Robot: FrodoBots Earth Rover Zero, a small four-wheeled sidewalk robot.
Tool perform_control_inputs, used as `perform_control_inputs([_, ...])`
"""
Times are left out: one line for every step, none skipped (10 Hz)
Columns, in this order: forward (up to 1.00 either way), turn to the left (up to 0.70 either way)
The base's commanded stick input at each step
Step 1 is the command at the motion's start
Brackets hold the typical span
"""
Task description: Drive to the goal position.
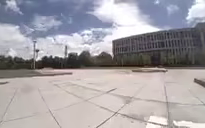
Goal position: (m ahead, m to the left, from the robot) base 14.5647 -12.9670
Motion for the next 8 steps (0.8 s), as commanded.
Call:
perform_control_inputs([0.00,-0.70])
perform_control_inputs([0.00,-0.70])
perform_control_inputs([0.00,-0.70])
perform_control_inputs([0.00,-0.70])
perform_control_inputs([0.00,-0.70])
perform_control_inputs([0.00,-0.70])
perform_control_inputs([0.00,-0.38])
perform_control_inputs([0.00,0.00])
